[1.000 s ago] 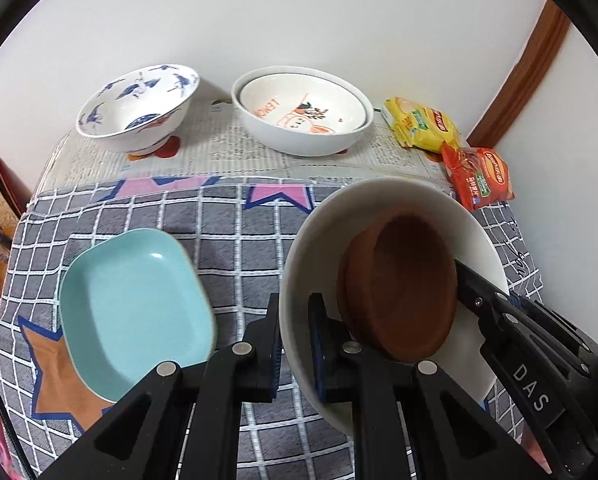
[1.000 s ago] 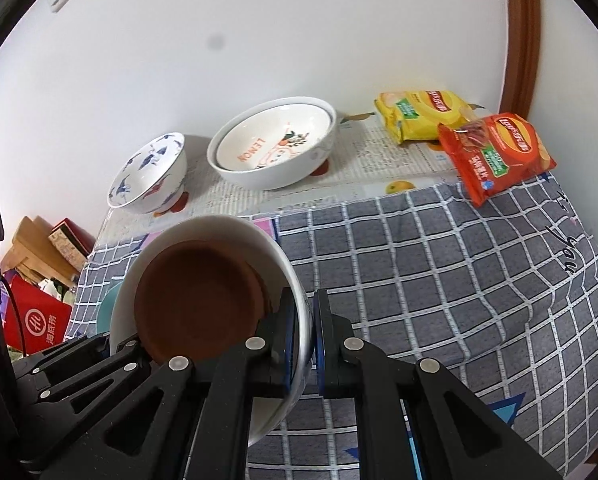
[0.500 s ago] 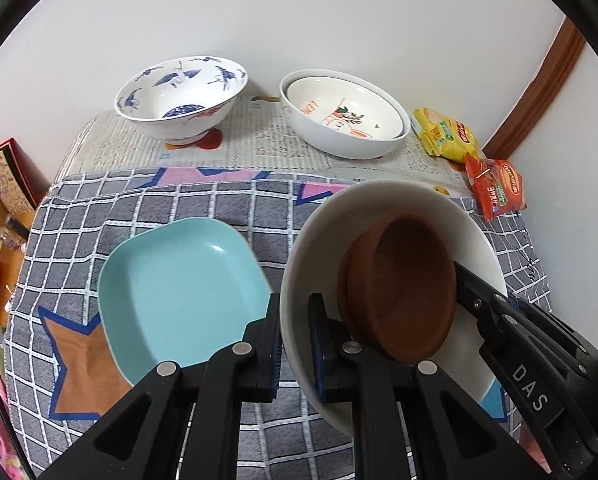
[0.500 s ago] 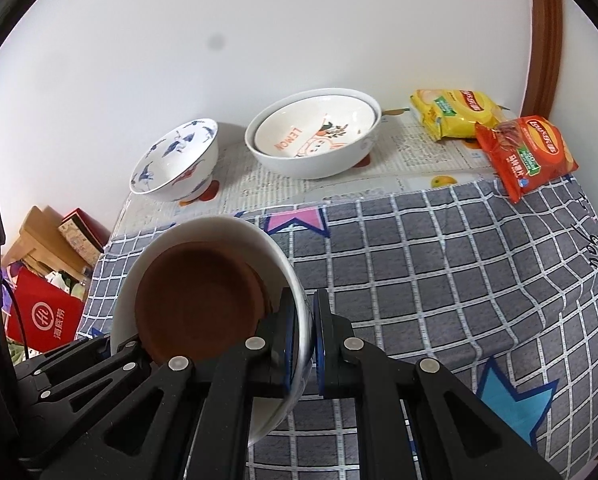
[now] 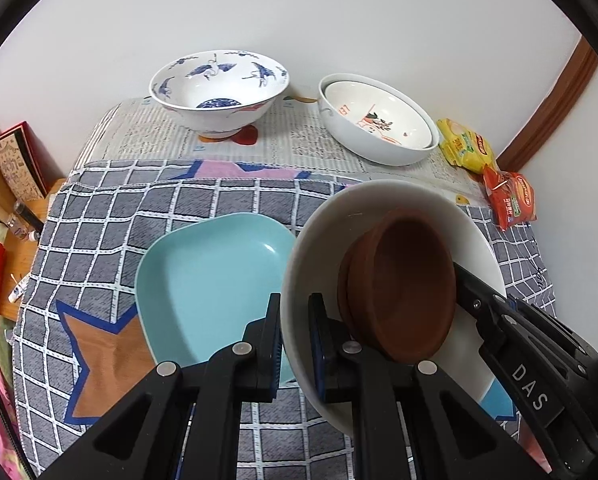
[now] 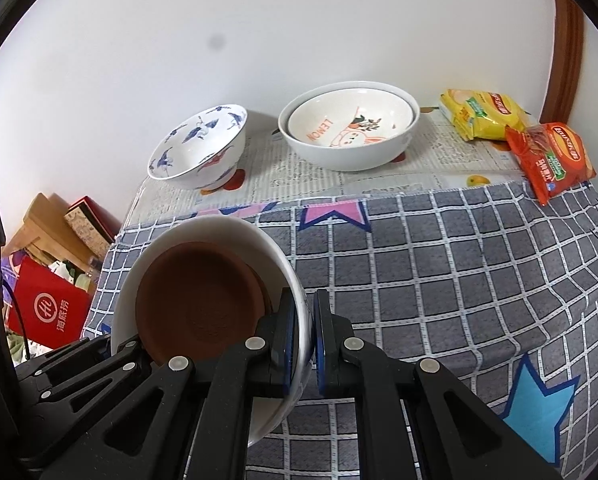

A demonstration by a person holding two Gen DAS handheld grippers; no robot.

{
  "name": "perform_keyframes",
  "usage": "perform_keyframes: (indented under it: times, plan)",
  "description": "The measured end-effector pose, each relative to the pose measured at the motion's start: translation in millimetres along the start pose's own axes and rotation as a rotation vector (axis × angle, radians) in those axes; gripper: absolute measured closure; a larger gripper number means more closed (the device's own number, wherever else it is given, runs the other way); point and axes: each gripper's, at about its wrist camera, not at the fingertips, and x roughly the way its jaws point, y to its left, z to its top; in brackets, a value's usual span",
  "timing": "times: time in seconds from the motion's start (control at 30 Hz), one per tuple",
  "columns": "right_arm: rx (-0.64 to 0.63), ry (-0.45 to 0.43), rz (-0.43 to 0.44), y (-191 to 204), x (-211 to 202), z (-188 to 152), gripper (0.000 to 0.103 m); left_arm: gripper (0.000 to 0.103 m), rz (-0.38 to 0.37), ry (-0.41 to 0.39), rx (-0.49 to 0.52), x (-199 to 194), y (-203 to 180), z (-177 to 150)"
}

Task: Organize plates and bowls
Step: 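Lower the white bowl onto the teal plate with both grippers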

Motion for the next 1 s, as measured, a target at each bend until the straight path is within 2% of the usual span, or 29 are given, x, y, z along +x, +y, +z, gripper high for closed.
perform_keyframes:
  times: [1.0]
  plan:
    - [-0.052,0.068,0.053,57.6,48.9,-4.6,0.094,0.091,0.045,0.028,-0.089,18.8,67.7,2.6]
